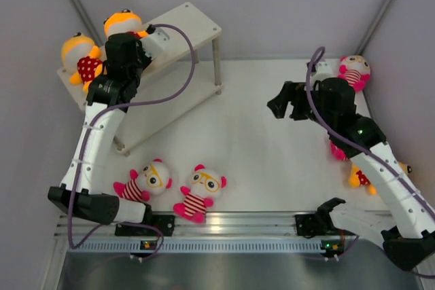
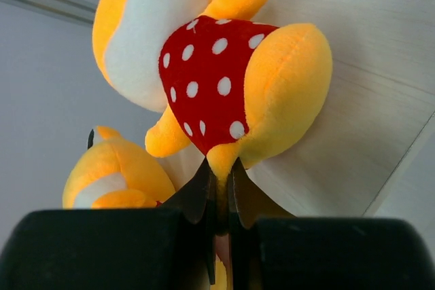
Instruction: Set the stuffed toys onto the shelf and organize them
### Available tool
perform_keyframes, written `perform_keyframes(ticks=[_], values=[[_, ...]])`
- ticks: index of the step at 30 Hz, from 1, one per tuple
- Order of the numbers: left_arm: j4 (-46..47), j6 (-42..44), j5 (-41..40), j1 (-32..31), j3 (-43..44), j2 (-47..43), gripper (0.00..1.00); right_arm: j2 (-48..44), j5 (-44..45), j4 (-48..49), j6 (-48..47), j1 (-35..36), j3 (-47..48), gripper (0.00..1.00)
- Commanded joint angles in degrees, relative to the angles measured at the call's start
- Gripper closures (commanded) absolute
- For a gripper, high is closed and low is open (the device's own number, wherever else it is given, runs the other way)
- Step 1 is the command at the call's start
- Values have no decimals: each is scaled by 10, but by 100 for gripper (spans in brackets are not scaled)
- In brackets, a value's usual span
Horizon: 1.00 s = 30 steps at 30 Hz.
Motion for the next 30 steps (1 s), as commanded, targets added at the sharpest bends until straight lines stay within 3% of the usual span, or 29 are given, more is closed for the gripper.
perform_keyframes(ticks=[1,2,7,9,10,12,16,18,22,25,30], values=[[29,-30,9,-2,-2,-29,100,-5,50,-92,9,-98,13,10],[30,-34,10,-2,-2,-24,100,-10,50,-95,17,-150,3,9],[30,-50,8,-2,9,-5,97,-42,66,-104,62,-268,-77,2],[30,-55,18,-2,8,-10,81,-46,91,-133,86,-317,-85,1],[30,-55,23,-2,5,-15,64,-48,125,-144,95,-333,-85,1],[30,-57,41,-2,0,-31,49,-54,171,-179,137,-379,-92,0],[30,-61,73,-3,-9,-59,18,-54,387,-274,256,-447,-97,1],[30,-61,97,-3,-14,-74,4,-46,413,-310,302,-492,-95,1],[30,-68,124,-4,-30,-96,2,-37,376,-338,363,-586,-148,1],[29,-69,137,-4,-39,-113,2,-49,335,-295,382,-696,-211,1],[29,-71,147,-4,-46,-124,2,-33,311,-206,372,-733,-293,1]])
